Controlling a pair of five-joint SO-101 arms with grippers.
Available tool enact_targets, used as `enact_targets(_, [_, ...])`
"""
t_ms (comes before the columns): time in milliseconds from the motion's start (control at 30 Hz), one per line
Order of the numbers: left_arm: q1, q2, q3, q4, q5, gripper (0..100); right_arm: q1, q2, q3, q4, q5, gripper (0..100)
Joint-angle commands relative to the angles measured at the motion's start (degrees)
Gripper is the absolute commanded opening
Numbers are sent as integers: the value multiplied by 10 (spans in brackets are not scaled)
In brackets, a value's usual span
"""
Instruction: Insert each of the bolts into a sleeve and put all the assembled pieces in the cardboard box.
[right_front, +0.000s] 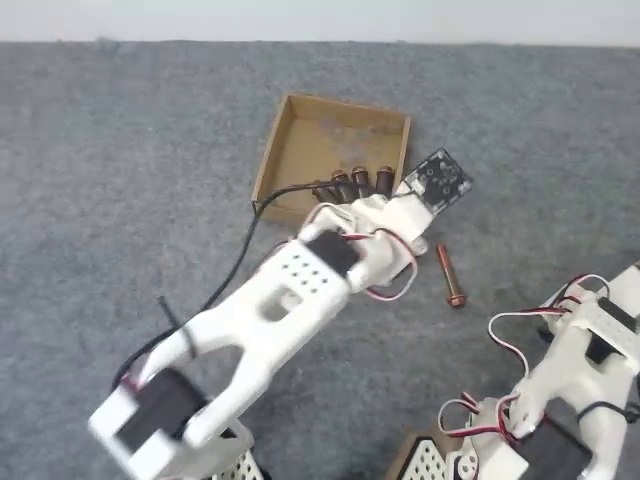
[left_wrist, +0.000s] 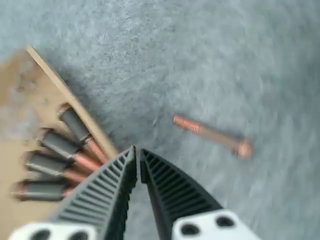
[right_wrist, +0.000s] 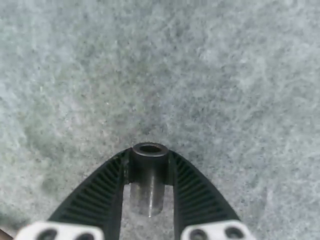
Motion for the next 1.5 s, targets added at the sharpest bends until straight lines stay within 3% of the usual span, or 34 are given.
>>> enact_targets(0, [12,88,-20,-172,93,13,7,-27,-4,-9,9,7])
enact_targets(100, [25,153,-22,-219,78,13,7,-27,-4,-9,9,7])
enact_targets(167, [40,181,-26,-221,22,13,7,-27,-4,-9,9,7])
enact_targets(267, [51,168,-25,-199,-70,13,7,-27,-4,-9,9,7])
enact_targets(367, [74,151,-17,-156,-79,13,6,-27,-4,-9,9,7])
enact_targets(533, [113,150,-29,-129,33,13,6,-27,-4,-9,9,7])
enact_targets(700, [95,201,-82,-127,180,13,6,-27,-4,-8,9,7])
enact_targets(867, [90,251,-128,-120,218,13,6,-27,-4,-8,9,7])
enact_targets(1000, [93,252,-151,-73,260,13,5,-27,-4,-8,9,7])
enact_targets(1300, [54,258,-262,113,530,13,-5,-27,-4,-9,39,7])
enact_targets(1467, [52,258,-268,118,549,65,-11,-27,-4,-7,40,7])
